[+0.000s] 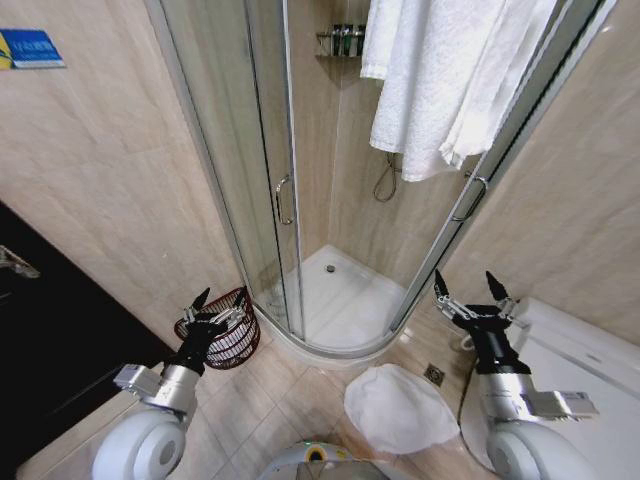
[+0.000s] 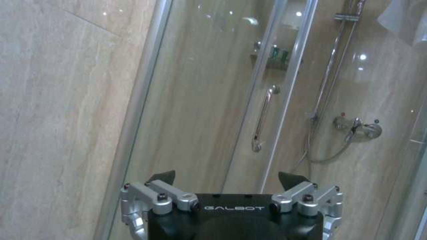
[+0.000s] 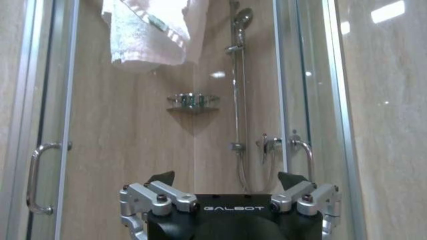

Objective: Discard the used towel into the hamper.

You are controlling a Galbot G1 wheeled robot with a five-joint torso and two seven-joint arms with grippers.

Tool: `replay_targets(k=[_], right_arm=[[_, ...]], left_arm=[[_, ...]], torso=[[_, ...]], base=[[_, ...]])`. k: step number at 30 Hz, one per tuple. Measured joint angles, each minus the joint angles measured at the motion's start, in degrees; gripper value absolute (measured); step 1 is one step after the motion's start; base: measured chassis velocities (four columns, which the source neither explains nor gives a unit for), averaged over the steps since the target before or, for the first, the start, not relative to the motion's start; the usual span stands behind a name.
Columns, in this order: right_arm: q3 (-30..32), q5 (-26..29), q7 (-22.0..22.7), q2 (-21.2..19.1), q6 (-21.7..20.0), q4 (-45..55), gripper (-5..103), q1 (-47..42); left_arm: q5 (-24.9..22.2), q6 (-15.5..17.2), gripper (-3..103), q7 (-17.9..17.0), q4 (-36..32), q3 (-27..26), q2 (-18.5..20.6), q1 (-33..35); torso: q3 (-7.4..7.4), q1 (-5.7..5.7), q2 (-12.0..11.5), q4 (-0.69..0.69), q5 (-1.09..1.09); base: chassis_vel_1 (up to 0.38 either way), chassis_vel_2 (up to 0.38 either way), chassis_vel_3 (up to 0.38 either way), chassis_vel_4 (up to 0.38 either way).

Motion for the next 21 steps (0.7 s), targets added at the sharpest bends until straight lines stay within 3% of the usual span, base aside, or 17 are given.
replay_targets(k=[10,13,21], right_arm=[[2.5,2.6,-1.6,-2.2,1.2,0.0,100,1.0],[2.5,2.6,1.5,-2.4,0.8,0.0,100,1.0],[2.5,2.7,2.5,-2.4,0.7,0.0,100,1.1]], left_arm=[[0.0,0.0,100,0.0,0.0,0.0,0.0,0.0],[0.0,0.0,100,0.0,0.0,0.0,0.0,0.0],[0.0,0.0,100,0.0,0.0,0.0,0.0,0.0]], torso=[[0.00,0.00,0.0,0.00,0.00],[0.00,0.00,0.0,0.00,0.00],[0.00,0.00,0.0,0.02,0.00]], base=[[0.000,0.000,0.000,0.000],[0.000,0.000,0.000,0.000],[0.028,0.034,0.039,0.030]])
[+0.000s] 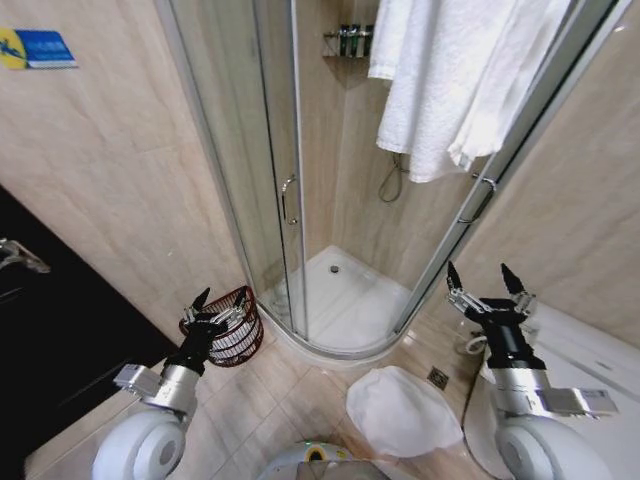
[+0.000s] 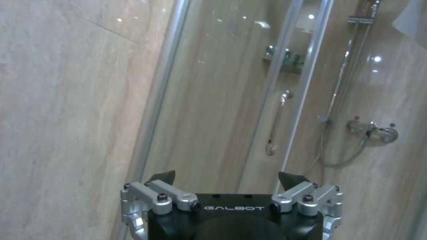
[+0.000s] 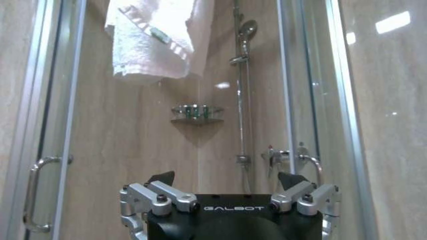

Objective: Discard the used towel into the hamper.

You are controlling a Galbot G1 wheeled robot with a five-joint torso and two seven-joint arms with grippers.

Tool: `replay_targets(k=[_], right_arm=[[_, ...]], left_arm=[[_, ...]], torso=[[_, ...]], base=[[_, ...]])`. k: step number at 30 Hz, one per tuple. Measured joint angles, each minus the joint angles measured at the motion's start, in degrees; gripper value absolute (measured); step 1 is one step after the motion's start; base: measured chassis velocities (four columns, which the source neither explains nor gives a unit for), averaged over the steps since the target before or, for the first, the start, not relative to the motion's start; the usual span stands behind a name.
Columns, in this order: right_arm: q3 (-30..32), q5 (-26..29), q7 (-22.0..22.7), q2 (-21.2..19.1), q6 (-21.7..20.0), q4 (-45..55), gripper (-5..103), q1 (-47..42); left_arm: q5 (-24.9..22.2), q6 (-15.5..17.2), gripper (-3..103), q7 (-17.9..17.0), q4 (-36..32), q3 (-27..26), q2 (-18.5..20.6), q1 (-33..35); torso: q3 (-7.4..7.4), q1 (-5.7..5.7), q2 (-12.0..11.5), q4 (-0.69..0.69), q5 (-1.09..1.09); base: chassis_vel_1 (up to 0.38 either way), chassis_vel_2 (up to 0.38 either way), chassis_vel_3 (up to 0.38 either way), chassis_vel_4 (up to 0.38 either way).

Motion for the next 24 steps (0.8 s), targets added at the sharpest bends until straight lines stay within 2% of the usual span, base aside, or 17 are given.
replay_targets(k=[18,24], right_arm=[[1.2,0.9,-0.4,-1.1,-0.1,0.0,100,1.1],[4.2,3.4,-1.0,-2.9,0.5,0.0,100,2.0]], left_arm=[[0.0,0.0,100,0.0,0.0,0.0,0.0,0.0],[0.0,0.0,100,0.0,0.0,0.0,0.0,0.0]], torso=[[0.00,0.00,0.0,-0.02,-0.01],[0.00,0.00,0.0,-0.03,0.00]], base=[[0.014,0.015,0.012,0.012],[0.064,0.071,0.078,0.081]])
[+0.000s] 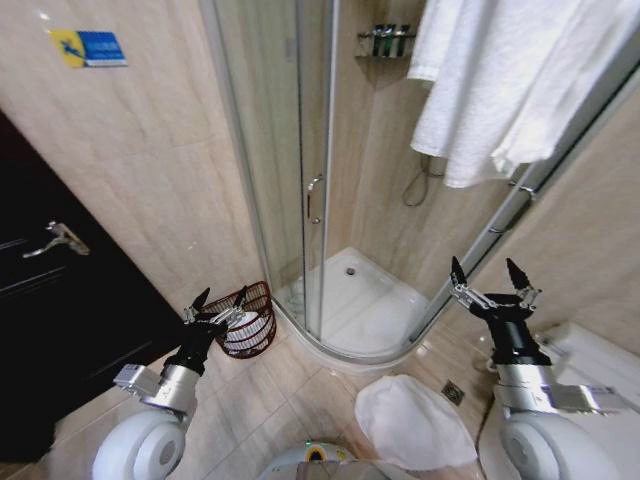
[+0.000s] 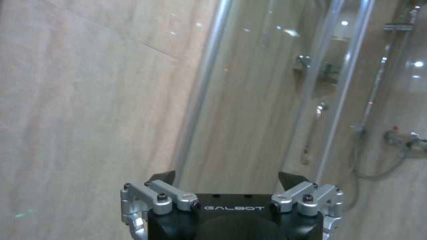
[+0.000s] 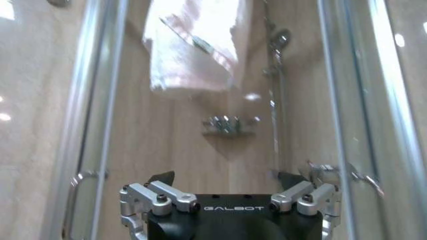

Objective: Discard the used towel into the hamper.

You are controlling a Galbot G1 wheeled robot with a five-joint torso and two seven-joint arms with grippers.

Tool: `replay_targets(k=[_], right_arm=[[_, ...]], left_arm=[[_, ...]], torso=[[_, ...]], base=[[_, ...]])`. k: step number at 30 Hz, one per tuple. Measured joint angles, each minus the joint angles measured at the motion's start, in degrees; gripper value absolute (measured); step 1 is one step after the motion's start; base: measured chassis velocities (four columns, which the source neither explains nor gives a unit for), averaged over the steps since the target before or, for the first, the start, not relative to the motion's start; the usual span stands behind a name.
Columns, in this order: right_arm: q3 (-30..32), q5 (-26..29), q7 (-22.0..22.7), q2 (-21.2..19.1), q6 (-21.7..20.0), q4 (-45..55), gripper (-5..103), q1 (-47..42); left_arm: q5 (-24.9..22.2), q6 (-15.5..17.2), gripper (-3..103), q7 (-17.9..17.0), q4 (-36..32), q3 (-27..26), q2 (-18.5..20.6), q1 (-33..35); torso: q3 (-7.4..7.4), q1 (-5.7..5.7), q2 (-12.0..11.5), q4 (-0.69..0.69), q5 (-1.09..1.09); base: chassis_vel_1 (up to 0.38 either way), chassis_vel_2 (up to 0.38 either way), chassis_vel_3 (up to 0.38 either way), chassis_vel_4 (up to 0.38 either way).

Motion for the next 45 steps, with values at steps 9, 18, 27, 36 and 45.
replay_targets(k=[9,18,27,36,45], right_arm=[[16.5,12.3,-1.9,-9.8,0.2,0.0,100,2.7],[35.3,30.7,-2.8,-18.1,-1.5,0.1,100,3.4],[47.9,39.8,2.7,-27.5,-9.4,0.1,100,6.5],[50.7,45.6,1.6,-39.3,-10.9,-0.8,100,10.3],[52.0,43.3,6.1,-50.3,-15.0,-6.5,100,15.0]], left_arm=[[0.0,0.0,100,0.0,0.0,0.0,0.0,0.0],[0.0,0.0,100,0.0,0.0,0.0,0.0,0.0],[0.0,0.0,100,0.0,0.0,0.0,0.0,0.0],[0.0,0.0,100,0.0,0.0,0.0,0.0,0.0],[0.0,0.0,100,0.0,0.0,0.0,0.0,0.0]], torso=[[0.00,0.00,0.0,0.03,0.02],[0.00,0.00,0.0,0.00,0.01],[0.00,0.00,0.0,0.00,0.01],[0.00,0.00,0.0,0.01,-0.01],[0.00,0.00,0.0,0.01,0.02]], base=[[0.102,0.111,0.104,0.111],[0.043,0.047,0.044,0.046],[0.000,0.000,0.000,0.000],[0.000,0.000,0.000,0.000],[0.000,0.000,0.000,0.000]])
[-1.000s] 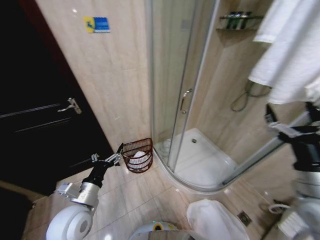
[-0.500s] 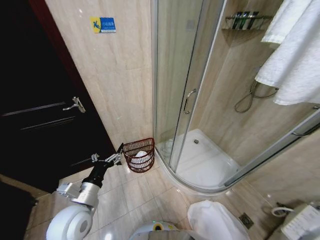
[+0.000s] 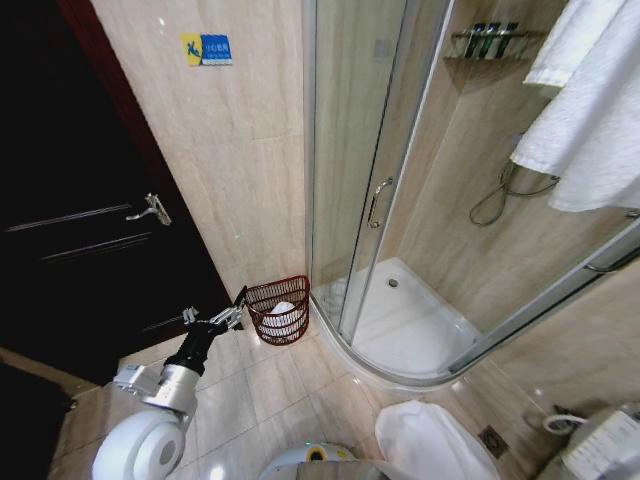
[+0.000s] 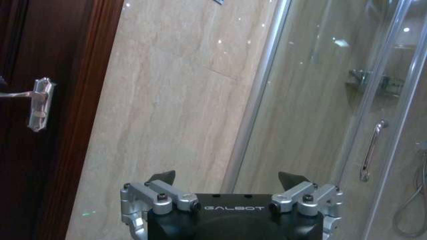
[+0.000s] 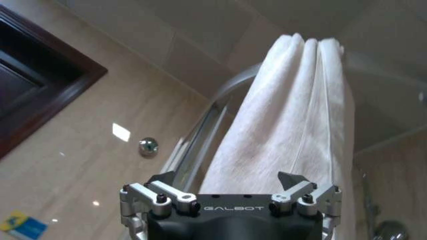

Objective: Discard the used towel into the hamper.

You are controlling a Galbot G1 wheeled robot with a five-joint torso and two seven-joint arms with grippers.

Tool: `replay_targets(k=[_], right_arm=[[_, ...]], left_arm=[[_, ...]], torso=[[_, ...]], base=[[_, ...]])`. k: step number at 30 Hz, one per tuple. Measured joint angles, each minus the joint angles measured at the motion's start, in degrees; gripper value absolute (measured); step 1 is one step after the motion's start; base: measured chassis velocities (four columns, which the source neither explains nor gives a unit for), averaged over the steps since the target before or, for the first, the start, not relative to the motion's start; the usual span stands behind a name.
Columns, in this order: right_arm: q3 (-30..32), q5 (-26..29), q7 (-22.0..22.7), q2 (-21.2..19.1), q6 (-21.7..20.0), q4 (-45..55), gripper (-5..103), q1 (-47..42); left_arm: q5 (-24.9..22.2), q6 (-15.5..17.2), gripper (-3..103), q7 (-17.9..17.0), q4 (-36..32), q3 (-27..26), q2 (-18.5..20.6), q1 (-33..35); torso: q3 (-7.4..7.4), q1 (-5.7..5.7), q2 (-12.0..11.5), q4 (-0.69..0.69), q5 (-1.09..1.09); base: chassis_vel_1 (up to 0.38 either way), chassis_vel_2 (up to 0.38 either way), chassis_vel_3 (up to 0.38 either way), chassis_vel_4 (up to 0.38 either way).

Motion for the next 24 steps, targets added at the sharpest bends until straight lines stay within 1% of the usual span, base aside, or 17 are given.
replay_targets(k=[2,3,4,6,7,8,9,10,11,13,14,17,18,24], right_arm=[[-1.4,-1.4,1.3,-4.3,-0.7,-3.0,100,2.2],[-1.4,-1.4,1.3,-4.3,-0.7,-3.0,100,2.2],[-2.0,-2.0,1.5,-5.2,-0.8,-3.8,100,2.9],[-6.5,-5.4,2.9,-9.0,-1.6,-7.7,100,8.0],[-8.3,-6.5,3.6,-10.0,-2.0,-8.7,100,10.1],[-8.3,-6.5,3.6,-10.0,-2.0,-8.7,100,10.1],[-10.4,-7.3,4.5,-11.0,-2.4,-9.7,100,12.4],[-15.5,-8.1,6.2,-12.6,-3.2,-11.2,100,17.7],[-15.5,-8.1,6.2,-12.6,-3.2,-11.2,100,17.7],[-18.7,-8.4,7.5,-14.3,-3.8,-12.7,100,21.9],[-19.5,-8.5,8.3,-15.5,-4.1,-13.7,100,23.3],[-19.9,-8.3,9.7,-17.6,-4.6,-15.6,100,24.2],[-19.9,-8.3,9.7,-17.6,-4.6,-15.6,100,24.2],[-19.8,-5.5,12.8,-22.1,-5.5,-19.1,100,24.3]], left_arm=[[0.0,0.0,100,0.0,0.0,0.0,0.0,0.0],[0.0,0.0,100,0.0,0.0,0.0,0.0,0.0],[0.0,0.0,100,0.0,0.0,0.0,0.0,0.0],[0.0,0.0,100,0.0,0.0,0.0,0.0,0.0],[0.0,0.0,100,0.0,0.0,0.0,0.0,0.0],[0.0,0.0,100,0.0,0.0,0.0,0.0,0.0],[0.0,0.0,100,0.0,0.0,0.0,0.0,0.0],[0.0,0.0,100,0.0,0.0,0.0,0.0,0.0],[0.0,0.0,100,0.0,0.0,0.0,0.0,0.0],[0.0,0.0,100,0.0,0.0,0.0,0.0,0.0],[0.0,0.0,100,0.0,0.0,0.0,0.0,0.0],[0.0,0.0,100,0.0,0.0,0.0,0.0,0.0],[0.0,0.0,100,0.0,0.0,0.0,0.0,0.0],[0.0,0.0,100,0.0,0.0,0.0,0.0,0.0]], torso=[[0.00,0.00,0.0,0.00,-0.03],[0.00,0.00,0.0,0.00,-0.03],[0.00,0.00,0.0,0.00,-0.02],[0.00,0.00,0.0,0.01,-0.01],[0.00,0.00,0.0,0.01,-0.01],[0.00,0.00,0.0,0.01,-0.01],[0.00,0.00,0.0,0.00,-0.01],[0.00,0.00,0.0,0.00,-0.01],[0.00,0.00,0.0,0.00,-0.01],[0.01,0.01,0.0,0.03,-0.01],[0.00,0.01,0.0,0.01,-0.03],[0.00,0.00,0.0,0.00,-0.02],[0.00,0.00,0.0,0.00,-0.02],[-0.01,0.00,0.0,0.00,-0.02]], base=[[0.000,0.000,0.000,0.000],[0.000,0.000,0.000,0.000],[0.000,0.000,0.000,0.000],[0.000,0.000,0.000,0.000],[0.000,0.000,0.000,0.000],[0.000,0.000,0.000,0.000],[0.000,0.000,0.000,0.000],[0.000,0.000,0.000,0.000],[0.000,0.000,0.000,0.000],[0.000,0.000,0.000,0.000],[0.000,0.000,0.000,0.000],[0.000,0.000,0.000,0.000],[0.000,0.000,0.000,0.000],[0.000,0.000,0.000,0.000]])
